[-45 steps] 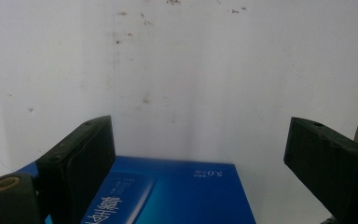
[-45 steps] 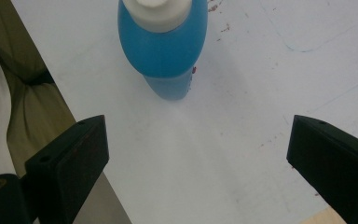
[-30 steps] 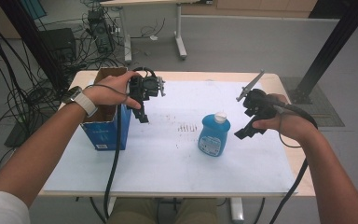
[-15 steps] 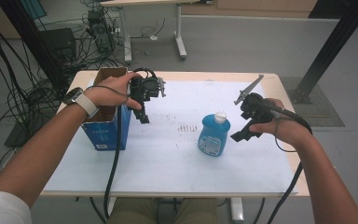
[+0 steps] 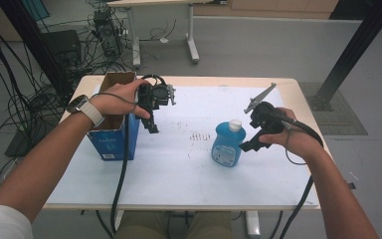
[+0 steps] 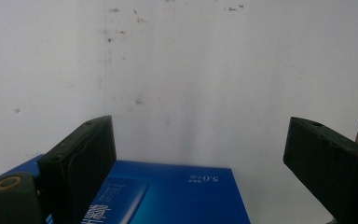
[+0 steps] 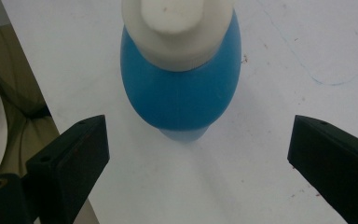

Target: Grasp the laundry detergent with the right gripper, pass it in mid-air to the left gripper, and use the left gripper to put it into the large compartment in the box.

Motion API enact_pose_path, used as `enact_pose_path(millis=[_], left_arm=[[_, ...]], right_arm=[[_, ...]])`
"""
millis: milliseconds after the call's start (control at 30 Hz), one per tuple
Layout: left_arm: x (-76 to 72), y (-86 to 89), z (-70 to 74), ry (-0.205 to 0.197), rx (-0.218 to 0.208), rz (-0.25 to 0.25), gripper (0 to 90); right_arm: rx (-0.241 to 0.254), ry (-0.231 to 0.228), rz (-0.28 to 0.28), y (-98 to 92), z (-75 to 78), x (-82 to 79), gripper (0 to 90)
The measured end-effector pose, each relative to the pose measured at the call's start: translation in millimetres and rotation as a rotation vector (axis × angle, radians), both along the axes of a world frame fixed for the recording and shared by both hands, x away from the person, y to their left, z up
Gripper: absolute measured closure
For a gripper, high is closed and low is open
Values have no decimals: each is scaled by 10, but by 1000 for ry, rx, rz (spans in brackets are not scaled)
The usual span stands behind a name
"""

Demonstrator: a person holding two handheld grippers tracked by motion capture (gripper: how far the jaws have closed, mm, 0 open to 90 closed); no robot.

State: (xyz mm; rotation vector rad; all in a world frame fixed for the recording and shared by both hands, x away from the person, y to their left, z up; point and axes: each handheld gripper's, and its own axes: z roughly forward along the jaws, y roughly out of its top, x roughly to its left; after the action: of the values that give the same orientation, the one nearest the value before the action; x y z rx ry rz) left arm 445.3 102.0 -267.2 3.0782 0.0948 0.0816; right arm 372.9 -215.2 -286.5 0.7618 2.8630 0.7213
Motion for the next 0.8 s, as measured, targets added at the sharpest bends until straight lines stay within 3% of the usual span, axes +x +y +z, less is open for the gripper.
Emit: enact_pose_path(millis=[300,800], left_arm=[[-2,5,-6,-2,-5,1,96],[3,-13,-43,6,0,1,96]], right_arm=[[17,-16,-6,18,-67,-2,59],[90,-26,-33,38,-225,-21,59]])
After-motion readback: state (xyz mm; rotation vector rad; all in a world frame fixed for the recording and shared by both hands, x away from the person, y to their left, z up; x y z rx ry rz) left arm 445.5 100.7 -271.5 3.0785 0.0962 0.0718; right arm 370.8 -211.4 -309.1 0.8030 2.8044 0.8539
